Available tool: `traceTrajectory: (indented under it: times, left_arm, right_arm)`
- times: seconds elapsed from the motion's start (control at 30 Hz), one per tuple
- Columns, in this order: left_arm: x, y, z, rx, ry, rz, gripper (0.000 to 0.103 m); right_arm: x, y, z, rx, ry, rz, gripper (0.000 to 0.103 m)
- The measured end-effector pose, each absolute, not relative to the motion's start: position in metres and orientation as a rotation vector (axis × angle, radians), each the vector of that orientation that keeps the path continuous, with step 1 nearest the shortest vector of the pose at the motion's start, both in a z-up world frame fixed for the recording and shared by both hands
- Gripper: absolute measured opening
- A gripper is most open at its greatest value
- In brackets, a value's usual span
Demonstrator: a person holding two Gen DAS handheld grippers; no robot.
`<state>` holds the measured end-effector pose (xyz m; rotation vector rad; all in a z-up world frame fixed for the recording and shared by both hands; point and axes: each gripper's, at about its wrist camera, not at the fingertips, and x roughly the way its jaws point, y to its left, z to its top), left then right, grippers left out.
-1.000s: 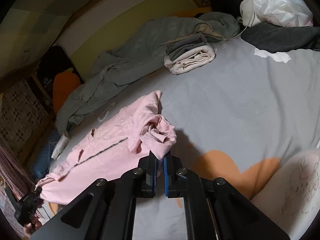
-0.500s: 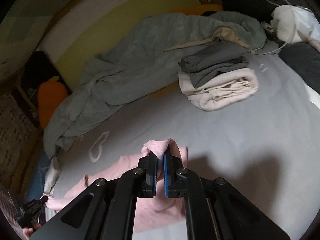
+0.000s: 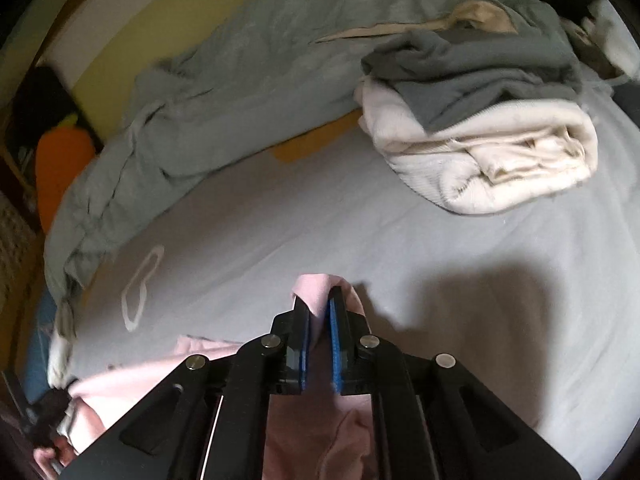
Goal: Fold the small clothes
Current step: 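Fold the pink T-shirt side inward with both grippers and release it flat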
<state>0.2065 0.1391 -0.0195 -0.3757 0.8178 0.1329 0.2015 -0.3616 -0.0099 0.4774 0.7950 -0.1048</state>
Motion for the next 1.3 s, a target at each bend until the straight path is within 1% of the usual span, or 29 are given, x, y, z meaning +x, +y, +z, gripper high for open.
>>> traceTrajectory:
  times: [0.03,0.07,0.1,0.13,0.17,0.2,0.27,0.4,0.43,0.47,0.5,0.53,0.57,0.6,0.63,0.7,0.8,0.83,0.87,0.93,0.97,1.0,1.03,1.07,1.1,1.13,1.2,1.3]
  left_arm:
    - [0.199,0.139,-0.013,-0.342,0.785,0.134,0.062]
    - [0.191,0.138,-0.006,-0.304,0.754,0.133,0.067]
    - [0.181,0.138,0.002,-0.264,0.726,0.126,0.072]
    - [0.172,0.138,0.007,-0.235,0.713,0.119,0.073]
    - [0.162,0.137,0.011,-0.209,0.714,0.110,0.073]
    - [0.155,0.139,0.012,-0.200,0.725,0.100,0.074]
    - [0.138,0.141,0.009,-0.212,0.750,0.041,0.075]
    - [0.121,0.141,-0.014,-0.295,0.856,-0.081,0.075]
    - [0.118,0.142,-0.022,-0.333,0.879,-0.114,0.060]
    - [0.116,0.143,-0.028,-0.368,0.892,-0.142,0.048]
    - [0.116,0.143,-0.034,-0.402,0.912,-0.183,0.032]
    - [0.115,0.141,-0.036,-0.409,0.911,-0.188,0.026]
    - [0.112,0.139,-0.034,-0.393,0.896,-0.178,0.020]
    - [0.110,0.135,-0.031,-0.365,0.882,-0.180,0.012]
    - [0.105,0.132,-0.026,-0.335,0.870,-0.158,0.010]
    - [0.096,0.124,-0.018,-0.267,0.855,-0.111,0.010]
    - [0.088,0.112,-0.025,-0.161,0.871,-0.069,0.010]
    - [0.087,0.107,-0.029,-0.122,0.860,-0.061,0.012]
    - [0.084,0.102,-0.030,-0.073,0.842,-0.050,0.016]
    - [0.077,0.093,-0.023,0.002,0.785,-0.019,0.029]
    - [0.073,0.092,-0.015,0.013,0.748,-0.008,0.033]
    - [0.066,0.093,-0.008,0.015,0.703,-0.011,0.039]
    - [0.063,0.091,0.000,0.016,0.660,-0.033,0.043]
    - [0.062,0.087,0.010,0.027,0.624,-0.056,0.044]
    - [0.065,0.081,0.016,0.044,0.613,-0.059,0.044]
    - [0.072,0.076,0.021,0.061,0.615,-0.052,0.044]
    - [0.090,0.069,0.024,0.055,0.645,-0.051,0.044]
    - [0.116,0.066,0.009,0.021,0.714,-0.033,0.044]
  right_arm:
    - [0.200,-0.361,-0.006,0.451,0.794,-0.095,0.017]
    - [0.197,-0.361,-0.001,0.426,0.791,-0.090,0.022]
    - [0.194,-0.361,0.006,0.399,0.781,-0.089,0.043]
    - [0.188,-0.362,0.013,0.372,0.763,-0.109,0.073]
    - [0.180,-0.363,0.021,0.348,0.724,-0.130,0.081]
    - [0.176,-0.365,0.026,0.340,0.695,-0.131,0.082]
    - [0.167,-0.369,0.035,0.325,0.689,-0.110,0.082]
    - [0.146,-0.374,0.025,0.386,0.802,0.032,0.082]
    - [0.141,-0.372,0.021,0.390,0.819,0.068,0.082]
    - [0.134,-0.368,0.015,0.391,0.837,0.114,0.081]
    - [0.128,-0.363,0.007,0.382,0.861,0.156,0.071]
    - [0.124,-0.358,0.000,0.366,0.882,0.176,0.041]
    - [0.123,-0.353,-0.007,0.342,0.904,0.179,0.020]
    - [0.122,-0.347,-0.013,0.303,0.917,0.166,0.013]
    - [0.119,-0.345,-0.012,0.281,0.896,0.150,0.012]
    - [0.114,-0.339,-0.006,0.228,0.865,0.108,0.011]
    - [0.109,-0.333,-0.010,0.153,0.895,0.066,0.012]
    - [0.107,-0.329,-0.014,0.115,0.891,0.051,0.017]
    - [0.104,-0.325,-0.014,0.072,0.876,0.038,0.019]
    - [0.098,-0.318,-0.005,0.011,0.836,0.002,0.025]
    - [0.090,-0.318,0.002,0.000,0.801,-0.016,0.025]
    - [0.082,-0.316,0.015,-0.017,0.734,-0.035,0.028]
    - [0.075,-0.313,0.027,-0.032,0.677,-0.047,0.032]
    - [0.070,-0.310,0.038,-0.041,0.620,-0.039,0.036]
    - [0.068,-0.306,0.045,-0.042,0.588,-0.006,0.042]
    - [0.070,-0.300,0.050,-0.037,0.576,0.046,0.042]
    - [0.082,-0.289,0.049,-0.005,0.612,0.141,0.042]
    - [0.099,-0.278,0.025,0.059,0.701,0.211,0.042]
